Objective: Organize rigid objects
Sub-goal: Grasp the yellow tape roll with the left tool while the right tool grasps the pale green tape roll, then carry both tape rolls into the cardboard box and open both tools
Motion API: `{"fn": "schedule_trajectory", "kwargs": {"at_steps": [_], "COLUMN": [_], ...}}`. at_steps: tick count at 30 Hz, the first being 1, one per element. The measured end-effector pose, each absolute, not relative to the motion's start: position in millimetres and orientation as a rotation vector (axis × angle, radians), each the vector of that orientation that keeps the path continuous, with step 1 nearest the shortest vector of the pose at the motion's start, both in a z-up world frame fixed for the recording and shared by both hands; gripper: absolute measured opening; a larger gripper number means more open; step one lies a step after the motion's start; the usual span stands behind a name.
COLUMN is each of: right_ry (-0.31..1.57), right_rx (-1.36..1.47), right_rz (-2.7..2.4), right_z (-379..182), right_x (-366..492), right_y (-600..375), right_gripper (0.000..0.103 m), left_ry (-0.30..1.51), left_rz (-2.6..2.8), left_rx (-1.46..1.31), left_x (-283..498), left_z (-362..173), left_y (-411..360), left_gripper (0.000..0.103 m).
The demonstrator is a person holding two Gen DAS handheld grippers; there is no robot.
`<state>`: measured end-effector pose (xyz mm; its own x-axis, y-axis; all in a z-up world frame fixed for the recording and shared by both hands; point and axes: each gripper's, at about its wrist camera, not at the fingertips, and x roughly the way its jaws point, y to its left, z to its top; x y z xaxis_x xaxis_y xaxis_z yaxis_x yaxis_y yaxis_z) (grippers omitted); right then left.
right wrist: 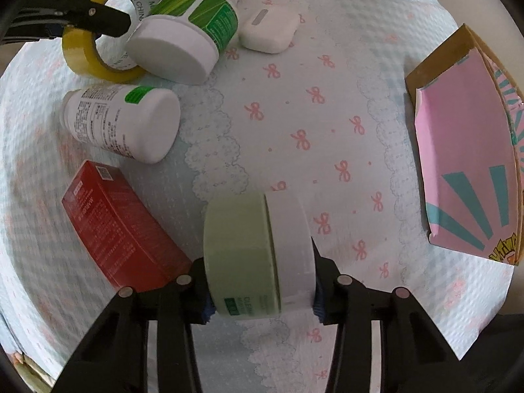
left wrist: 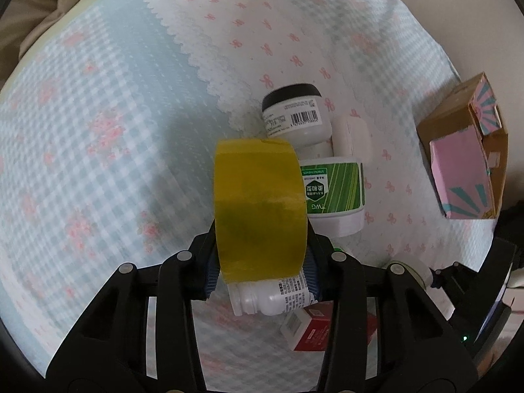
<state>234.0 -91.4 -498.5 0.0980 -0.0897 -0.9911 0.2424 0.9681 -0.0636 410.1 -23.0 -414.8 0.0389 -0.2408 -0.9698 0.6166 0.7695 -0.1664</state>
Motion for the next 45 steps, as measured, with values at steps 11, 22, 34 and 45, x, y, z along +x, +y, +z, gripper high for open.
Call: {"fn": "schedule_trajectory", "kwargs": {"at_steps": [11, 22, 34, 45], "right_ry": [1.4, 1.288, 1.226, 1.214], "right_rx": [0.149, 0.158, 0.266, 0.229], "right_rz": [-0.252, -0.219, -0.093, -0.103], "right_z": [-467.8, -366.0, -225.6, -190.8], "right_x": [224.4, 188.1, 159.2, 135.4], "right_y": [-73.5, -58.1, -156.1, -287.1], "right_gripper": [0.041, 0.041, 0.041, 0.041], "left_ry": [1.328, 1.232, 1.151, 1.11], "left_rz": [-0.637, -0.613, -0.644, -0.621], "left_rx": [0.287, 0.212, 0.143, 0.069], "left_x": [400.6, 335.5, 264.2, 220.5], "left_z": [-377.2, -274.1, -182.8, -152.7], "left_y": [2.1, 40.8, 26.5, -87.0], "left_gripper": [0.038, 0.038, 0.037, 0.037]}}
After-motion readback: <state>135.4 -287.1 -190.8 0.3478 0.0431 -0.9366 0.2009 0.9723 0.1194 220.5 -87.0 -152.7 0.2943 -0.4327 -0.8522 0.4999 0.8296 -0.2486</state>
